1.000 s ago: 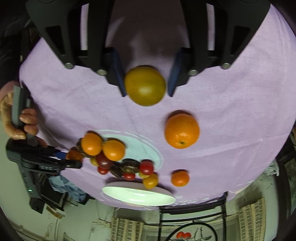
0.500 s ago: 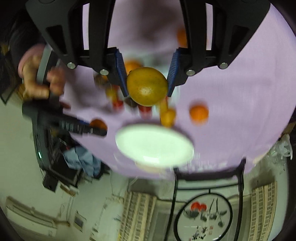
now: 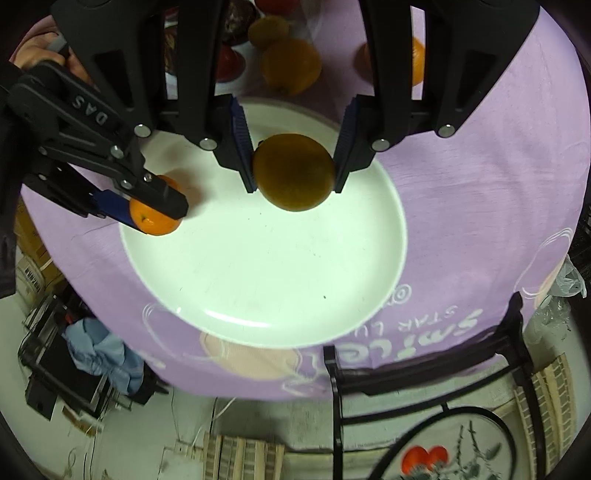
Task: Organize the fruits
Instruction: 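Carry both fruits to the white plate and open both tools to release, then grasp the large mandarin with the left tool while the right tool grasps another mandarin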
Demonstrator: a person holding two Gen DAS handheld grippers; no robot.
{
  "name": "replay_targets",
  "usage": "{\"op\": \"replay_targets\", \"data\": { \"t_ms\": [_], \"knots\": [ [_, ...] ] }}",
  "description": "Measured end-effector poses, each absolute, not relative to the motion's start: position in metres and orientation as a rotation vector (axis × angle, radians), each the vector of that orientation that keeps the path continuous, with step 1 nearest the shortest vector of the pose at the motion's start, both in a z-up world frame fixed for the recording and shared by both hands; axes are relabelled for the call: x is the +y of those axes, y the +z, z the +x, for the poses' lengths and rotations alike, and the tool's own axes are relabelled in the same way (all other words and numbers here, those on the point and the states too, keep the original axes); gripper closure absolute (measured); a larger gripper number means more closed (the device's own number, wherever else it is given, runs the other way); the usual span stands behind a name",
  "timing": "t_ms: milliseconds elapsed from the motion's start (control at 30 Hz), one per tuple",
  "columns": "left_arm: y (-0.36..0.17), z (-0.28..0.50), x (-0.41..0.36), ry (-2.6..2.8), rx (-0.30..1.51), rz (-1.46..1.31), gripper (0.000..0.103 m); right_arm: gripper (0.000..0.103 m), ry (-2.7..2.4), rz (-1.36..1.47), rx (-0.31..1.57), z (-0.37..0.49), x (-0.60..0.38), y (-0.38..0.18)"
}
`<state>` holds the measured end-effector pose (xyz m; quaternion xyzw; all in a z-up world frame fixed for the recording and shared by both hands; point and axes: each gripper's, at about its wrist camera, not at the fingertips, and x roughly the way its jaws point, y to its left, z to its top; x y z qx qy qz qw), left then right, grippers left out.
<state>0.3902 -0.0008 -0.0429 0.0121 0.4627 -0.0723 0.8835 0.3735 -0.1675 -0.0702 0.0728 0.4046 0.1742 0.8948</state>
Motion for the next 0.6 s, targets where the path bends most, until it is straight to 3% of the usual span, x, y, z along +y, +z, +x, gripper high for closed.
{"op": "replay_targets", "data": {
  "t_ms": [33, 100, 133, 200, 400, 600],
  "knots": [
    [-0.046, 0.393, -0.002, -0.150, 0.977, 0.028, 0.060, 0.058, 0.364, 0.149, 0.854, 0.374, -0.167, -0.071],
    [-0.043, 0.392, -0.003, -0.126, 0.958, 0.028, 0.038, 0.057, 0.364, 0.165, 0.864, 0.373, -0.170, -0.070],
    [-0.039, 0.389, -0.002, -0.114, 0.939, 0.027, 0.033, 0.056, 0.376, 0.185, 0.862, 0.372, -0.174, -0.068],
    [-0.024, 0.376, 0.002, -0.110, 0.889, 0.013, 0.016, 0.045, 0.394, 0.216, 0.851, 0.365, -0.180, -0.062],
    [0.008, 0.295, 0.027, -0.099, 0.797, 0.018, 0.006, 0.040, 0.432, 0.247, 0.766, 0.317, -0.196, -0.036],
    [-0.001, 0.191, 0.063, -0.131, 0.744, -0.028, 0.006, 0.040, 0.495, 0.235, 0.757, 0.223, -0.207, -0.040]
  ]
}}
